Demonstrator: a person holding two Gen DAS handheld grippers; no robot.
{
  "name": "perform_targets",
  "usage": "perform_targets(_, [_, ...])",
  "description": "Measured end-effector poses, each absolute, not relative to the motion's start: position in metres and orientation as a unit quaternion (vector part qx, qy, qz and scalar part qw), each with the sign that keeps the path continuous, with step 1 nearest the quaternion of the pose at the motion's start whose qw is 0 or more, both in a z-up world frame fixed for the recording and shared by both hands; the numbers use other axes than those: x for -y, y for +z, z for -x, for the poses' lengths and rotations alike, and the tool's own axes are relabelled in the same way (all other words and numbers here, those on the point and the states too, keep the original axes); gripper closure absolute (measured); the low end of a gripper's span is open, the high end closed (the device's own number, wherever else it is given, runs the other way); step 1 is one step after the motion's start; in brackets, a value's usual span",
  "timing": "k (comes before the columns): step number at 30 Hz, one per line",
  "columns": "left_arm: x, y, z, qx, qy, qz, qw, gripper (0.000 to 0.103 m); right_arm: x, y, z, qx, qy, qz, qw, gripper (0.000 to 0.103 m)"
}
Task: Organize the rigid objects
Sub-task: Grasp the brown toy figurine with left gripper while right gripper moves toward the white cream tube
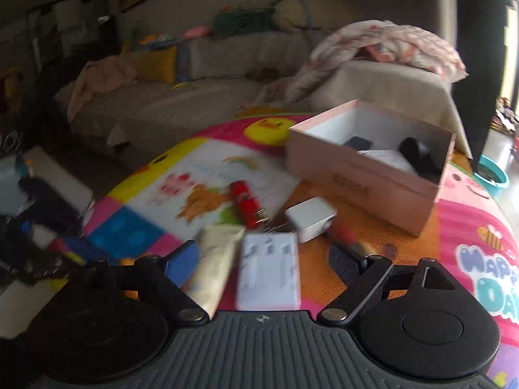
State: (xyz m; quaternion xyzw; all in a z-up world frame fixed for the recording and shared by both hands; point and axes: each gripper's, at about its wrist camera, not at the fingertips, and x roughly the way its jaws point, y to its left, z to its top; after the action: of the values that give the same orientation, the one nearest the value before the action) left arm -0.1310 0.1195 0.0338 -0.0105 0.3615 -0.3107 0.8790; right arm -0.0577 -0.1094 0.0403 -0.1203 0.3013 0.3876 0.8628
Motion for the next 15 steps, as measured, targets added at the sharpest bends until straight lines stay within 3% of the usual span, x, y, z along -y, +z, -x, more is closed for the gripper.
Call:
perform_targets(6, [-0.133, 0.049, 0.141, -0.340, -0.277, 0.025, 0.898, 0.082, 0.072, 0.010, 0.088, -0.233, 0.301, 0.264, 0.886, 0.016])
perform_targets(12, [-0.113, 0.021, 0.144, -0.400, -0.291, 0.004, 0.869, 0.082, 0.089, 0.003, 0.047, -0.264, 0.210, 0.229, 0.913, 0.016])
perform_targets(15, [-0.103, 0.010, 0.131, -0.392, -0.290, 0.017, 0.873, 0.082, 0.112, 0.006, 0.035, -0.289, 0.219, 0.177, 0.915, 0.016])
